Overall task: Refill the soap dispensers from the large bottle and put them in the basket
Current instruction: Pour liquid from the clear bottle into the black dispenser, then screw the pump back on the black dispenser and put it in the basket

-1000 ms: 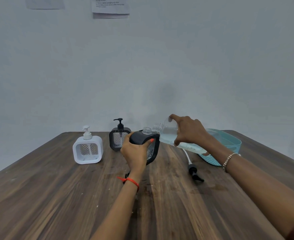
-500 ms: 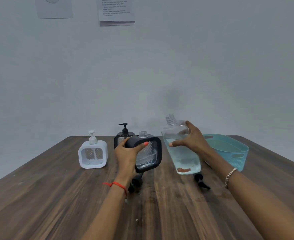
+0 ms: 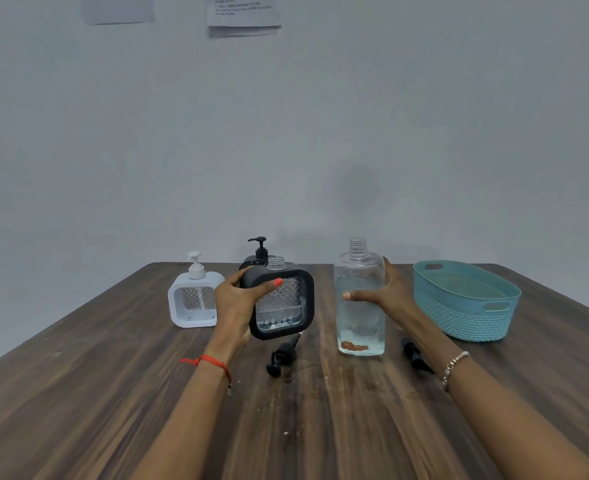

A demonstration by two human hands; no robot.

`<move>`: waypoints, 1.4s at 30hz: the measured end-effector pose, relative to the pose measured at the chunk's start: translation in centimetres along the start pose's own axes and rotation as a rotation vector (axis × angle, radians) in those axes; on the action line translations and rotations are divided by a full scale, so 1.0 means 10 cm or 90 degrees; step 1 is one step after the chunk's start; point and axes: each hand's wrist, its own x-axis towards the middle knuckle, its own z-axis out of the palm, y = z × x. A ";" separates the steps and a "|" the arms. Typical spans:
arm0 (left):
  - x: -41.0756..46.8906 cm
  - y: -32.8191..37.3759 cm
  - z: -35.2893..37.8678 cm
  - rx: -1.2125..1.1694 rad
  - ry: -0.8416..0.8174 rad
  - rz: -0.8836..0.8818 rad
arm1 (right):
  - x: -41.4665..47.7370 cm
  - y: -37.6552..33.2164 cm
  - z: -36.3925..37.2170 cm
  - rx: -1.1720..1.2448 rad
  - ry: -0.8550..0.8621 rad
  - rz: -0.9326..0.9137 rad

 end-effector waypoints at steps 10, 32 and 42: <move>0.07 -0.05 -0.10 0.000 0.001 -0.023 | 0.01 0.17 0.02 0.049 -0.023 0.006; 0.10 0.08 -0.38 0.007 0.048 0.010 | -0.54 0.16 1.11 -0.659 -0.392 -0.197; 0.13 0.11 -0.51 0.006 0.052 0.012 | -0.29 0.04 1.11 -0.532 -0.274 -0.244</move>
